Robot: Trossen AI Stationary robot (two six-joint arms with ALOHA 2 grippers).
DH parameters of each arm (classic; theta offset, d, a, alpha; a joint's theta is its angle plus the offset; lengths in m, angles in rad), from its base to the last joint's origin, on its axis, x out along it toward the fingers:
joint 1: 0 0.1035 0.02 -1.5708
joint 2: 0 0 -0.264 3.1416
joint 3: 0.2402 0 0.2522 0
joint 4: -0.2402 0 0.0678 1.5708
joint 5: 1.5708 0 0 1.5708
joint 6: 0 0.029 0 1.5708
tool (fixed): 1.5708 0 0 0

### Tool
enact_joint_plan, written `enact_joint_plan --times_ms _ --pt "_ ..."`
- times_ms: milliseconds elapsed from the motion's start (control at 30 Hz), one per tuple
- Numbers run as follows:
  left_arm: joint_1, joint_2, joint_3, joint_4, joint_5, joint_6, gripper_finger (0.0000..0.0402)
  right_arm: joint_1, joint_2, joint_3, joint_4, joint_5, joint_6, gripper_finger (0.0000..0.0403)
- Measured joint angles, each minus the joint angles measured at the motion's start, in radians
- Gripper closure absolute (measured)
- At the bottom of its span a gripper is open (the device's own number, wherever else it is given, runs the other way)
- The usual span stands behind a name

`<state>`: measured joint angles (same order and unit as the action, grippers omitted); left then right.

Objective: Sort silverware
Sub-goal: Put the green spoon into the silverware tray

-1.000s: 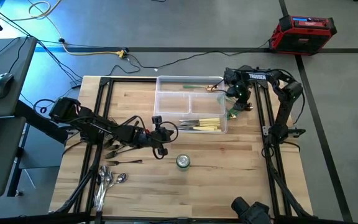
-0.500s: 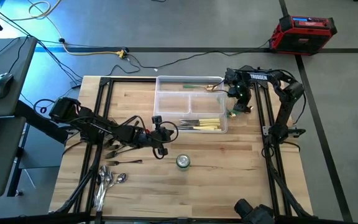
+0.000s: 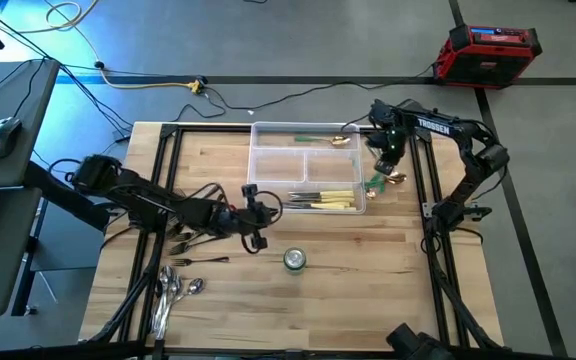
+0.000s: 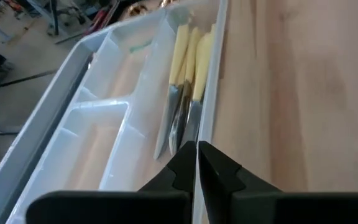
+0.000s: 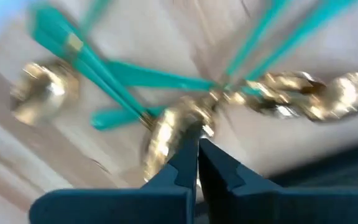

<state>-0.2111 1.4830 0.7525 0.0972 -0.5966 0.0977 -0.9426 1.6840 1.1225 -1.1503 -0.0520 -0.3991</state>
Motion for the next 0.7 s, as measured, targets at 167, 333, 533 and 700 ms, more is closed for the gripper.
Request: enact_joint_plan --times_ms 167,333,533,700 --pt "-0.002 -0.092 0.000 -0.015 0.052 -0.079 0.0402 0.000 0.000 -0.013 0.046 -0.066 0.032 0.0398" --pt "-0.018 -0.139 0.000 -0.016 0.039 -0.168 0.0402 0.000 -0.001 -0.076 0.135 -0.065 0.071 0.0346" --pt "-0.028 -0.140 0.000 -0.020 0.015 -0.184 0.0402 0.022 -0.001 -0.143 0.221 0.097 0.080 0.0249" --pt "-0.027 -0.140 0.000 -0.026 0.005 -0.191 0.0402 0.042 -0.001 -0.143 0.225 0.175 0.110 0.0207"
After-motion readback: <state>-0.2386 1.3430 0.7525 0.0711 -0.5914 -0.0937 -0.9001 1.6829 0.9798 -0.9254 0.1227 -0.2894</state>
